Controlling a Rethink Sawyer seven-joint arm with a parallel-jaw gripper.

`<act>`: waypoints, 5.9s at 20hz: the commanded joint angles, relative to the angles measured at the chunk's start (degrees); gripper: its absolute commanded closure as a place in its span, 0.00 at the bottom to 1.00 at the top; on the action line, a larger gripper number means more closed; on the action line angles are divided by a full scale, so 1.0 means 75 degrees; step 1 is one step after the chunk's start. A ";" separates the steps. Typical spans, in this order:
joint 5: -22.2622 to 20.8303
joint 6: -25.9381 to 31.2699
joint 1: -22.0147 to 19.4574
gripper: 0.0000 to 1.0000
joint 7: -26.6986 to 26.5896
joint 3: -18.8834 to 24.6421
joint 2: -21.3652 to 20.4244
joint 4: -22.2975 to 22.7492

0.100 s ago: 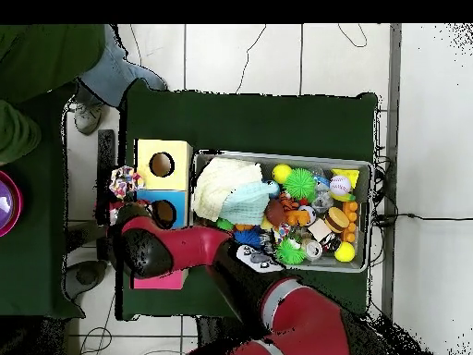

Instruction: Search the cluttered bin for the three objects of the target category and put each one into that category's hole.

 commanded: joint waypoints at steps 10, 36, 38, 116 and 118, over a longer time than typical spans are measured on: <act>0.0579 -0.0613 0.0111 1.00 0.1763 -0.1220 -0.0724 -0.0341; 0.1825 0.0192 0.1210 1.00 0.1322 -0.2643 -0.0447 -0.0631; 0.1907 0.0322 0.1257 1.00 0.1301 -0.2709 -0.0421 -0.0663; 0.2278 0.2934 0.1899 1.00 0.0846 -0.3472 -0.1244 -0.1289; 0.2242 0.3405 0.2107 1.00 0.0786 -0.3743 -0.1383 -0.1568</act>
